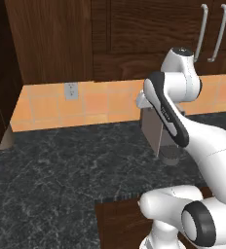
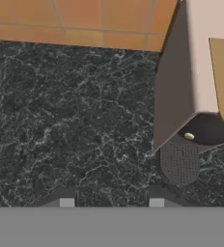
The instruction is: Take a straw from the drawer in front and place it inside the glass cup on the dining counter.
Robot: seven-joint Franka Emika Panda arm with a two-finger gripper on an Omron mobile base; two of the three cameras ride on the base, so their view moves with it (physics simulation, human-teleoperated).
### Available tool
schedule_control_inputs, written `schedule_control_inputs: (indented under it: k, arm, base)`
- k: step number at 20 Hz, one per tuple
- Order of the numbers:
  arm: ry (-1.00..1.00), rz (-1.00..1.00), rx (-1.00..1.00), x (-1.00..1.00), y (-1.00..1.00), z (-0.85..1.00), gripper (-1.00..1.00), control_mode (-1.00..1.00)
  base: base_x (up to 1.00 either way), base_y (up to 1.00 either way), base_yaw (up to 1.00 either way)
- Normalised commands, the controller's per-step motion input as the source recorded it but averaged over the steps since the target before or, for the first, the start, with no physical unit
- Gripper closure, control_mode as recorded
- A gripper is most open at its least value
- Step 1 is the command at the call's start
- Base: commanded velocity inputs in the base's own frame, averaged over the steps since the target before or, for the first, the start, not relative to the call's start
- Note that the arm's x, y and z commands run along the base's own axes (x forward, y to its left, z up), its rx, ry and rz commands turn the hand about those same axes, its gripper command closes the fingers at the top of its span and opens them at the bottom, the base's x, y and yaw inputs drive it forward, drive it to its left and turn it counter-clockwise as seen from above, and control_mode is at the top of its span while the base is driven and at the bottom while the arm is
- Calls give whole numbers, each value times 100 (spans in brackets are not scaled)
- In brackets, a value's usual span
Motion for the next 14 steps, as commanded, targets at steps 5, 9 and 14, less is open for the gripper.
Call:
schedule_control_inputs:
  k: [5,9,14]
  arm:
    - [0,0,0,0,0,0,-100,100]
    - [0,0,0,0,0,0,-100,100]
    - [0,0,0,0,0,0,-100,100]
  base:
    - [-40,-2,0]
    - [-55,-46,9]
    - [-2,-73,38]
